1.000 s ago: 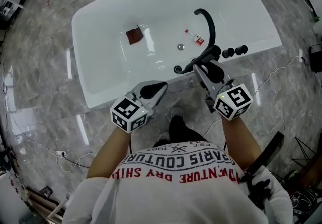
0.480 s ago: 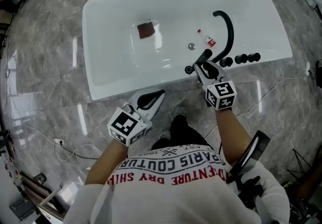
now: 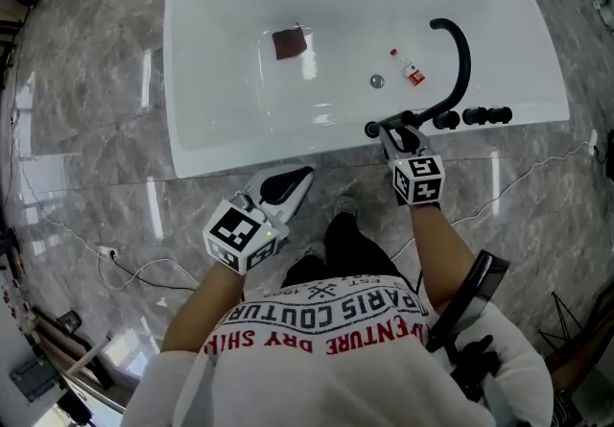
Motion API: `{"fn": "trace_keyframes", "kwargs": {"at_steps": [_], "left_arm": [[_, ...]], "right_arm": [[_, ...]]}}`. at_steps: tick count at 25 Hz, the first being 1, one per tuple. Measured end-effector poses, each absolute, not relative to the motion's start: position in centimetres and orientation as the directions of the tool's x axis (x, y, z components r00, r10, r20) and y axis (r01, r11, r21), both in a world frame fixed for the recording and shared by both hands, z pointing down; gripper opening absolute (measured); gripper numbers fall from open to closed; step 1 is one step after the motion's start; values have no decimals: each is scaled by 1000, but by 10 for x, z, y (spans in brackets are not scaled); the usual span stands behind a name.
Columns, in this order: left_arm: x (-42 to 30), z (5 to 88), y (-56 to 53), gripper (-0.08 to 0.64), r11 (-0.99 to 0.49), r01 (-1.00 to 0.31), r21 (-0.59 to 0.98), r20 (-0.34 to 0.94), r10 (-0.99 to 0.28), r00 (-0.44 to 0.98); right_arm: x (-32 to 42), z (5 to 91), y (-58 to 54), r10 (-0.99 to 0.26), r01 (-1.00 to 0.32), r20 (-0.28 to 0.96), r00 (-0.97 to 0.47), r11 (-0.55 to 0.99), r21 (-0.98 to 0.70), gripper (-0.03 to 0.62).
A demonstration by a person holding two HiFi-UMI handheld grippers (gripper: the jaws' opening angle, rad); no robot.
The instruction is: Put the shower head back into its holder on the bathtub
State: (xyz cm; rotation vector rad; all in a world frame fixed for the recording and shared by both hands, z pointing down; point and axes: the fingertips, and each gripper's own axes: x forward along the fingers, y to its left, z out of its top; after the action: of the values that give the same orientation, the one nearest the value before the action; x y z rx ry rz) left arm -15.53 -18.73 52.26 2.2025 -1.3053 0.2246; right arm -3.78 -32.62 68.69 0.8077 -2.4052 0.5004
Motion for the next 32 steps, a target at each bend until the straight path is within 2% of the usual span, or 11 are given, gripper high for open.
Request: {"fn": "trace_keyframes", "kwargs": {"at_steps": [10,18,23,26,28,30,32], "left_arm": [[-163,524,-190,3,-345,-853,392,413,-762,499],[-153,516,-184,3,-391,-833,392,405,-740,538],[-138,498,-177,3,-484,-768,419,365,-685,631],[-129,476,-165,3,-530,-737,419,333,-666,668],[-123,455,-156,3,-563,-715,414,303,-656,691],[-112,430,-146,2,-602,-688,406,273,-638,720],[-100,406,-136,2,-646,-662,380,255,-615,746]], "right_arm": [[-55,703,-315,-363,-535,686,-630,844,-44,118],[-46,691,-310,-368,-598,677,-638,790,-134,117],[-24,655,-295,-338,-604,660,-671,766,-222,-2],[-28,611,-256,-246,-522,620,-745,794,-312,-2],[-34,566,-228,-206,-468,549,-810,790,-395,0],[-35,513,-203,-197,-418,459,-866,789,-449,0],[-29,464,-182,-208,-383,400,-892,818,-429,0]]}}
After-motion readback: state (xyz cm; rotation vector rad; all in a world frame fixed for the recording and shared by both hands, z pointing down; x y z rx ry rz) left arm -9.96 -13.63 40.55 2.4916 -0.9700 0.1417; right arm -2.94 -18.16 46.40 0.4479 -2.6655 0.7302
